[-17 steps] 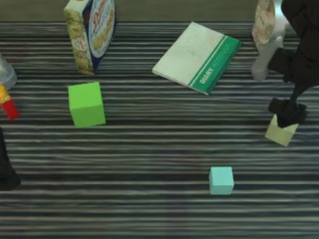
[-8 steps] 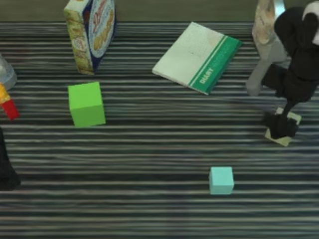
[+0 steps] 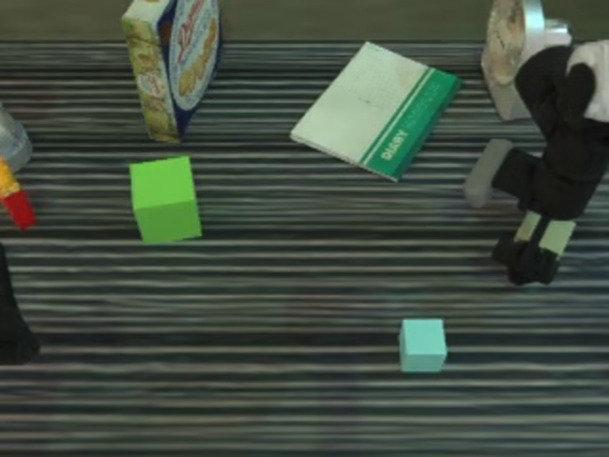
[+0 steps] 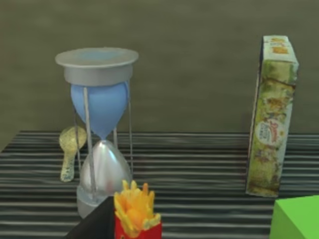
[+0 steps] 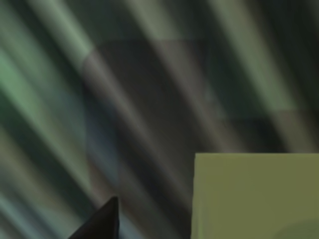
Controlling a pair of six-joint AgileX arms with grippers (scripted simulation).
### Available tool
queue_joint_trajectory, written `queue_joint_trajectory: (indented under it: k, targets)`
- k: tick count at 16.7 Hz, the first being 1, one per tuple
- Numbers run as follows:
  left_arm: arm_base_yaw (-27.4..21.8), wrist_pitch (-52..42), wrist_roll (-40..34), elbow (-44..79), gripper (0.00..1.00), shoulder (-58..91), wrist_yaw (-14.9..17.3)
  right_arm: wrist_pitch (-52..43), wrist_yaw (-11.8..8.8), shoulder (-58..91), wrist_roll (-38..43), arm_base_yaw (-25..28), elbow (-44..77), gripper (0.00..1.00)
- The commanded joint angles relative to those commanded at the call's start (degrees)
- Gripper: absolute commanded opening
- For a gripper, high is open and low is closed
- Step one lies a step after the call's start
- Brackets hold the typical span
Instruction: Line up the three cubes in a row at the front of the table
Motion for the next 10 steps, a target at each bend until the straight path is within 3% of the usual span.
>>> queue_joint_trajectory:
  k: [10]
  targets:
    - [0.00,0.00,0.00,0.00,1.00,0.00,0.00,0.00,0.00,0.00,0.00,0.00,0.00,0.25]
